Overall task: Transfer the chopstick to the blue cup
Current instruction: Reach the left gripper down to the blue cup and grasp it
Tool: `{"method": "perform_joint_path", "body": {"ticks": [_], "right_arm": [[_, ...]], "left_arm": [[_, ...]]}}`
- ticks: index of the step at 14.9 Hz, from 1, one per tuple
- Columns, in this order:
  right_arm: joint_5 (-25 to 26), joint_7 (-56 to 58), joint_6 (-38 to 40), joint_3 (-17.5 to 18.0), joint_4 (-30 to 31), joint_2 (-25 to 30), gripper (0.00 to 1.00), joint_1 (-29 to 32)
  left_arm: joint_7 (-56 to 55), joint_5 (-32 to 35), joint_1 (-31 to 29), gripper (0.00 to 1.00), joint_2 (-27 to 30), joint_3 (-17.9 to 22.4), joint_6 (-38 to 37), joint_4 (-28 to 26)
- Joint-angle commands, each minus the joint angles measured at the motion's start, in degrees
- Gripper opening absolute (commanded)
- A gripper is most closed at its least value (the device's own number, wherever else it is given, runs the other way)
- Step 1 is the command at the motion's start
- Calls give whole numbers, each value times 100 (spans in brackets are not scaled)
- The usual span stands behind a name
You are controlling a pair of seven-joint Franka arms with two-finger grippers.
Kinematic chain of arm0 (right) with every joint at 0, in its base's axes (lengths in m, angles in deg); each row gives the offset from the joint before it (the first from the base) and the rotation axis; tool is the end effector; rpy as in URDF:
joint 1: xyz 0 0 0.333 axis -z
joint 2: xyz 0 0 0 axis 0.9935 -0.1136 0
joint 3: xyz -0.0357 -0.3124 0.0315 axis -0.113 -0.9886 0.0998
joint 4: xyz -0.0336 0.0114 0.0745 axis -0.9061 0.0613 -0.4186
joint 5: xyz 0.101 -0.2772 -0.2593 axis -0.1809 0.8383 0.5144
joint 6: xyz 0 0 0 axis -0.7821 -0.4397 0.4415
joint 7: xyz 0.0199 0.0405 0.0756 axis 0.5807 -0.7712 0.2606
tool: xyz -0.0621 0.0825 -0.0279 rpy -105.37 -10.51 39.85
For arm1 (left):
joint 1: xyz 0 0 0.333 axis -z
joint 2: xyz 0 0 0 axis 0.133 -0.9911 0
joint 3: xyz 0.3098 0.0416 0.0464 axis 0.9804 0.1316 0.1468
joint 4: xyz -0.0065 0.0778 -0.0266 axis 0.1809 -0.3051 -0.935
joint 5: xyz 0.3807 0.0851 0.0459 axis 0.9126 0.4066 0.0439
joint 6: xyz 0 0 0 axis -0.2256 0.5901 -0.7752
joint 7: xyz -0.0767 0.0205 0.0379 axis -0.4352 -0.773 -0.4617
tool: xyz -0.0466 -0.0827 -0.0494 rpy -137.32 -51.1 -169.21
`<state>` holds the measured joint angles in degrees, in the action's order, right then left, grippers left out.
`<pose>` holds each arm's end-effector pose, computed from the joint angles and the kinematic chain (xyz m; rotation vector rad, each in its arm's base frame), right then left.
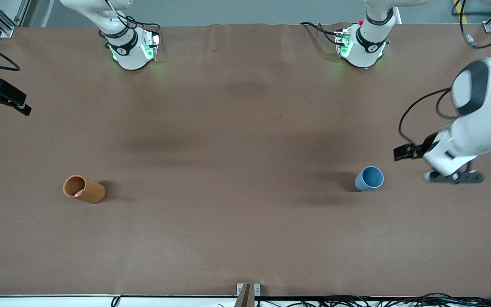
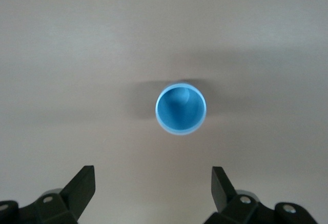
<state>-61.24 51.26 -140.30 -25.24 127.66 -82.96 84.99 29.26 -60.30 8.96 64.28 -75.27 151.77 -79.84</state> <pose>0.5448 -0.0159 0.6606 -3.1221 0.0669 -0.0792 0.6305 -0.0590 0.4117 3.1131 -0.0630 -0.1558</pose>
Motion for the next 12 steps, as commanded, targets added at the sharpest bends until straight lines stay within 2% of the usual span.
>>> {"method": "perform_joint_path", "body": {"ticks": [1, 3, 5, 6, 7, 8, 10, 11, 12], "right_arm": [[42, 55, 28, -43, 104, 115, 100, -63], [42, 81, 45, -43, 104, 97, 100, -72], [34, 73, 142, -34, 113, 36, 100, -80], [33, 90, 133, -34, 113, 18, 100, -72], [25, 81, 116, -34, 104, 18, 100, -72], [33, 81, 81, -17, 104, -34, 100, -80], [51, 12, 54, -8, 52, -481, 100, -142], [42, 11, 2, -8, -97, -683, 99, -133], [51, 20, -129, -8, -316, -903, 99, -142]], "left_arm": [[34, 38, 35, 100, -475, -7, 797, -258], [-45, 65, 70, 100, -836, -7, 1186, -276], [-45, 109, 53, 100, -969, -7, 1528, -477], [-45, 109, 61, 97, -996, -7, 1678, -644], [-45, 118, 53, 88, -1005, -7, 1836, -776], [-45, 118, 35, 65, -1083, -7, 1960, -812], [-19, 144, 44, 15, -1198, -7, 2109, -777], [33, 144, 53, 5, -1198, -7, 2119, -769], [43, 153, 53, 0, -1207, 2, 2119, -769]]}}
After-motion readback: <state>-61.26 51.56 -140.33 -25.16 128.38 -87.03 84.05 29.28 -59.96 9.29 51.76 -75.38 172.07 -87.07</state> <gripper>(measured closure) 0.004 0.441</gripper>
